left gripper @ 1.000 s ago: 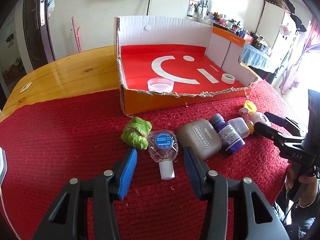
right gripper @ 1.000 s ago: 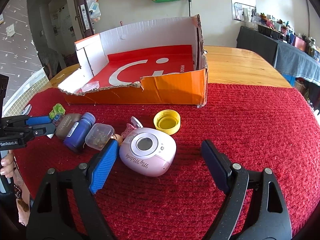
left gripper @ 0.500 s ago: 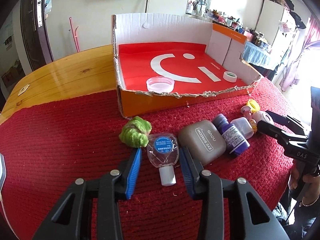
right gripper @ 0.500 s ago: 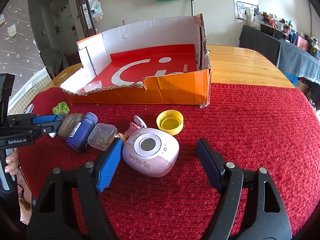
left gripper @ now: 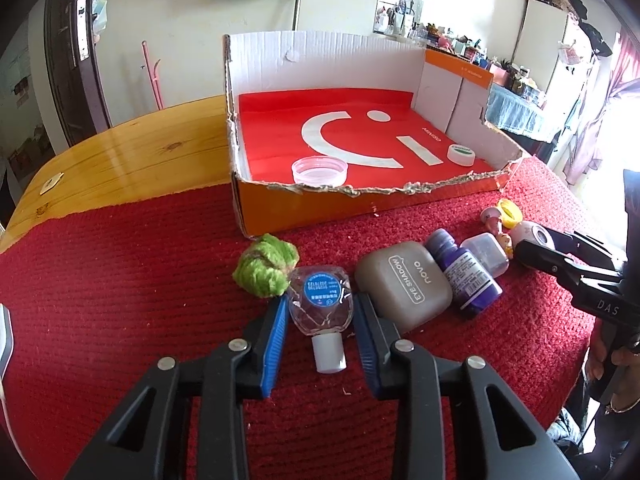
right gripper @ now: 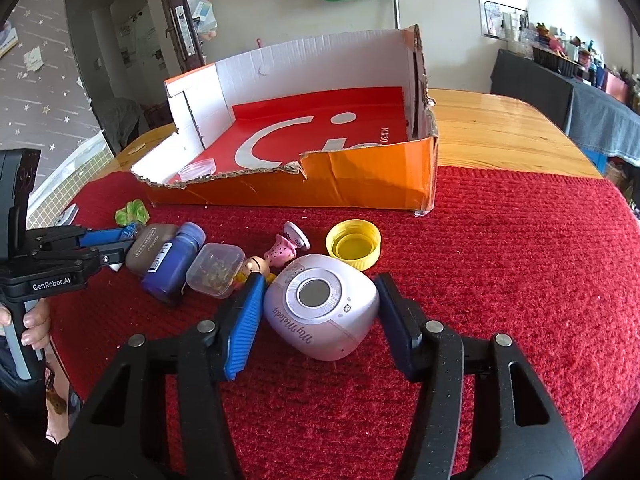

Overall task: Organize objects
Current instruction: 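Close the left tool on the eye-drop bottle while the right tool grasps the pink gadget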

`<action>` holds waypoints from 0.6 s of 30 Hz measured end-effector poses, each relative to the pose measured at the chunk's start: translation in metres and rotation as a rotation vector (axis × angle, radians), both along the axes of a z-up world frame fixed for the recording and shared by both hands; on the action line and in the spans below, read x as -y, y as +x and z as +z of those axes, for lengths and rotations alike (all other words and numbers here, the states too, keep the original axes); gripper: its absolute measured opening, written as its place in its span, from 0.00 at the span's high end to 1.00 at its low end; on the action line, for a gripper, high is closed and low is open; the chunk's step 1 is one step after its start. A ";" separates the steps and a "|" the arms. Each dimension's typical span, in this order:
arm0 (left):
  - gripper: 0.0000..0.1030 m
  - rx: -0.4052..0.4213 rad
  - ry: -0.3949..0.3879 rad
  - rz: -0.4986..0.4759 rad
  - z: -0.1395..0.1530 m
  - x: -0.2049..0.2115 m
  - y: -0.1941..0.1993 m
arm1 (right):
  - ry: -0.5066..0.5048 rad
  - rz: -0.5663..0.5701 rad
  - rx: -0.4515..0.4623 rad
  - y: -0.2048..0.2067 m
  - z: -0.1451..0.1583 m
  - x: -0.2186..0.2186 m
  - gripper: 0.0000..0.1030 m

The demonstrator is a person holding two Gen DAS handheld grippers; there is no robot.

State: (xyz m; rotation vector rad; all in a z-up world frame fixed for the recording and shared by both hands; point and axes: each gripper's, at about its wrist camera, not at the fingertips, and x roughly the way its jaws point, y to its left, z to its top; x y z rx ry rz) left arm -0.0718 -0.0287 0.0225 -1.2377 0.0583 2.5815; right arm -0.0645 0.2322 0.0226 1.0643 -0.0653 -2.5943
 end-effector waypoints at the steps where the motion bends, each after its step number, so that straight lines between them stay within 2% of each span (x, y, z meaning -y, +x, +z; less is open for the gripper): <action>1: 0.66 -0.004 0.003 0.001 0.002 0.001 0.001 | 0.002 -0.001 -0.001 0.000 0.000 0.000 0.47; 10: 0.67 -0.057 0.016 0.008 0.023 0.006 0.016 | -0.011 -0.001 -0.051 0.011 0.023 -0.002 0.47; 18: 0.67 -0.069 0.019 0.006 0.028 0.006 0.022 | -0.013 0.002 -0.055 0.015 0.027 0.001 0.47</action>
